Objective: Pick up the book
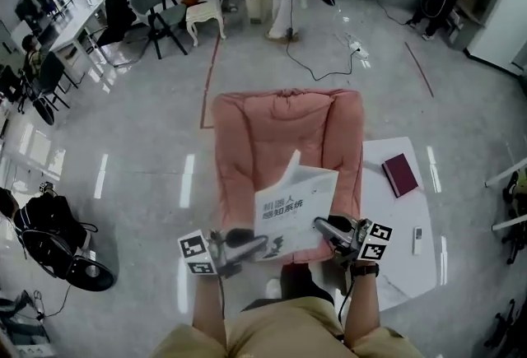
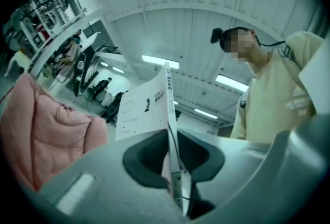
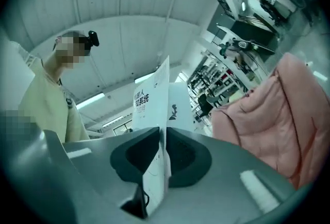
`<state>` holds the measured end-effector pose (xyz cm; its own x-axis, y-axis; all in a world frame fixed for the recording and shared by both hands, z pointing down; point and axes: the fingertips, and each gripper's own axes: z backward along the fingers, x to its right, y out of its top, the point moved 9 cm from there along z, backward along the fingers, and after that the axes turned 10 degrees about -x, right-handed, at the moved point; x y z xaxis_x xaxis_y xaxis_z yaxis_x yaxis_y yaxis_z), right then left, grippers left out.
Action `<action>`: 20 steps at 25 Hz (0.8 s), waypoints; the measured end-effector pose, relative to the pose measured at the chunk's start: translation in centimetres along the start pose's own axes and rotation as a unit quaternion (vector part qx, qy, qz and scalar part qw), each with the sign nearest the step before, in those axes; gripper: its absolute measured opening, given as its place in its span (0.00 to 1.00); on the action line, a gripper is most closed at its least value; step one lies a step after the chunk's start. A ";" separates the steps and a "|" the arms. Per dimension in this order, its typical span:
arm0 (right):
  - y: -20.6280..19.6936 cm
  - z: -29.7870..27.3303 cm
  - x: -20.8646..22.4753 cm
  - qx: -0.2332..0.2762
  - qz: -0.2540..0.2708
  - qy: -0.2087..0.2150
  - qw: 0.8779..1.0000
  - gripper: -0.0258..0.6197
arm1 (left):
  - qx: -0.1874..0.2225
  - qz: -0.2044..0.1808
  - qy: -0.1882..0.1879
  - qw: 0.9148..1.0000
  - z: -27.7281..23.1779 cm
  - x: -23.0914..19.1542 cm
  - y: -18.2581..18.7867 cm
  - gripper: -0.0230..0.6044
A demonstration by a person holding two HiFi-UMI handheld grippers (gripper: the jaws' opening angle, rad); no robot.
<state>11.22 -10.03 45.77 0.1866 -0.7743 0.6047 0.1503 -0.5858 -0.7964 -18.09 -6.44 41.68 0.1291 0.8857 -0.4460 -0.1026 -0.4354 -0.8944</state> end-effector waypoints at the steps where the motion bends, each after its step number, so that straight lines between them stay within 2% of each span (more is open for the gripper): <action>1: 0.8 0.1 -1.3 0.004 0.023 -0.003 1.000 0.13 | 0.008 -0.018 -0.018 1.000 0.2 1.2 0.8 0.11; 3: 2.3 0.1 -3.5 0.020 0.066 -0.021 0.997 0.25 | 0.023 -0.052 -0.051 0.997 0.6 3.5 2.3 0.11; 4: 3.0 0.1 -4.5 0.034 0.085 -0.031 0.995 0.36 | 0.030 -0.068 -0.067 0.995 0.9 4.6 3.0 0.12; 5: 3.5 0.2 -5.6 0.051 0.101 -0.035 0.993 0.52 | 0.037 -0.083 -0.083 0.992 1.2 5.7 3.6 0.12; 6: 4.0 0.3 -6.6 0.067 0.113 -0.030 0.991 0.65 | 0.044 -0.098 -0.098 0.989 1.5 6.8 4.1 0.12; 7: 4.3 0.4 -7.7 0.079 0.121 -0.015 0.989 0.74 | 0.049 -0.112 -0.113 0.986 1.8 7.9 4.6 0.12; 8: 4.5 0.3 -8.7 0.088 0.127 0.006 0.988 0.77 | 0.053 -0.125 -0.127 0.983 2.0 8.9 4.9 0.12; 11: 4.8 -0.4 -11.8 0.087 0.145 0.059 0.984 0.81 | 0.063 -0.152 -0.165 0.973 2.4 11.0 5.8 0.12; 15: 3.6 -1.3 -14.4 0.042 0.182 0.084 0.979 0.76 | 0.056 -0.164 -0.199 0.965 2.1 12.6 5.2 0.12; 20: 3.0 -2.0 -17.4 0.010 0.196 0.142 0.970 0.51 | 0.063 -0.166 -0.235 0.956 2.6 13.8 5.5 0.13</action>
<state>6.51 1.19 32.87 -0.0418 -0.9732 0.2261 0.1413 -0.2298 -0.9629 -19.42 3.83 30.73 -0.2790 0.9592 -0.0460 -0.2553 -0.1202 -0.9593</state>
